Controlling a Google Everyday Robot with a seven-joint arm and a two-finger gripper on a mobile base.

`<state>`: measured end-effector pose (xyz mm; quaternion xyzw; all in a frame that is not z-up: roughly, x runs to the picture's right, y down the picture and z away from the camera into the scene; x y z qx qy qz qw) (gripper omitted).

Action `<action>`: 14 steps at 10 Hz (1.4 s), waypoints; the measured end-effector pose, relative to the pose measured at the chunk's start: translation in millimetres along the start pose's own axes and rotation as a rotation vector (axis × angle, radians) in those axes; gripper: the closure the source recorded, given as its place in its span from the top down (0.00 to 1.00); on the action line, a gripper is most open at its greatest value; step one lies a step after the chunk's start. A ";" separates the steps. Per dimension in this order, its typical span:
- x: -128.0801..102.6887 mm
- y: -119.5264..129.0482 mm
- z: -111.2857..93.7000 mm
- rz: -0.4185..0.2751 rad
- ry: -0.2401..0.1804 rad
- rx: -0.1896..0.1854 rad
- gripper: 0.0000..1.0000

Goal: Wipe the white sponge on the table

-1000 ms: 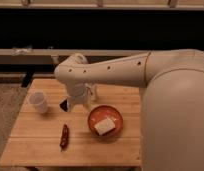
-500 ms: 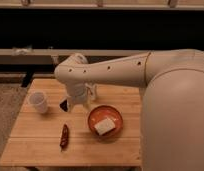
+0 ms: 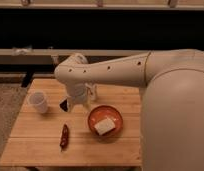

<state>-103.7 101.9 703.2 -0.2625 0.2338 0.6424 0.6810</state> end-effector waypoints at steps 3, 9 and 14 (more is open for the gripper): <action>0.0 -0.6 0.2 0.001 0.000 0.001 0.65; 23.4 -83.0 37.3 0.237 -0.006 0.023 0.65; 16.4 -111.0 82.3 0.340 -0.021 0.025 0.65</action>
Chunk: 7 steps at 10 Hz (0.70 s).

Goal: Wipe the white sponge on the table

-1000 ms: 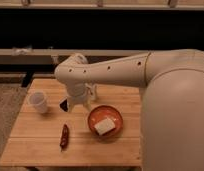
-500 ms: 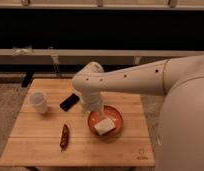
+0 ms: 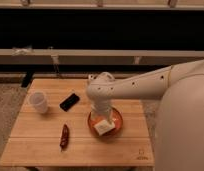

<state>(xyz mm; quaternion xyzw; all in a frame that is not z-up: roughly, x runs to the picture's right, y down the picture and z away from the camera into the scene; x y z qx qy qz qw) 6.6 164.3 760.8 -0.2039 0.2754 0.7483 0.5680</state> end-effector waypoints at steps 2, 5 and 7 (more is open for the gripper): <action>-10.9 0.5 24.8 0.014 0.000 0.002 0.65; -23.6 -3.8 51.3 0.029 0.020 -0.002 0.65; -31.6 -16.2 60.8 0.060 0.040 -0.001 0.65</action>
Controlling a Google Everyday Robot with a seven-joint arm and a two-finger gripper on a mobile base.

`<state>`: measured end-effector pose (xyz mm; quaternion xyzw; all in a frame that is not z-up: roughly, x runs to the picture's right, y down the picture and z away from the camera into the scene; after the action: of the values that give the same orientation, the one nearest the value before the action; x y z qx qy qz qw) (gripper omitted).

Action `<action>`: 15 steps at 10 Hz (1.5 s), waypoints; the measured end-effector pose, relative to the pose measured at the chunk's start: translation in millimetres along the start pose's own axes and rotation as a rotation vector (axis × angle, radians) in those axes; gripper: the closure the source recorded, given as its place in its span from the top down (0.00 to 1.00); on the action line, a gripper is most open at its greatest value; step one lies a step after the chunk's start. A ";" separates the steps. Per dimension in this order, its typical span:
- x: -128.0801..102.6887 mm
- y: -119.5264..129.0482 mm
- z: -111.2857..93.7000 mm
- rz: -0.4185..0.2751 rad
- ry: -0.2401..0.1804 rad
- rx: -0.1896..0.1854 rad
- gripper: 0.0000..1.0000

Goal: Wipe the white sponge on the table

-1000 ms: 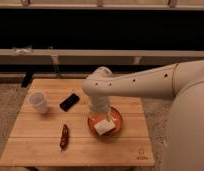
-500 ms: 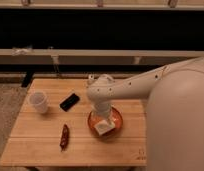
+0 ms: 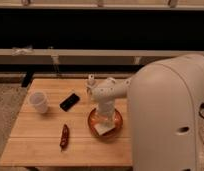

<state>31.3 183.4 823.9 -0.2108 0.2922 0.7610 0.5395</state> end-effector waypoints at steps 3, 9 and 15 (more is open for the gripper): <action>-6.5 -11.8 7.3 0.037 0.024 0.025 0.65; -3.8 -11.7 25.5 0.049 0.094 0.032 0.51; -3.2 -10.0 13.3 0.035 0.086 0.011 0.00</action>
<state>41.7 192.6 833.6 -0.2351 0.3229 0.7589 0.5143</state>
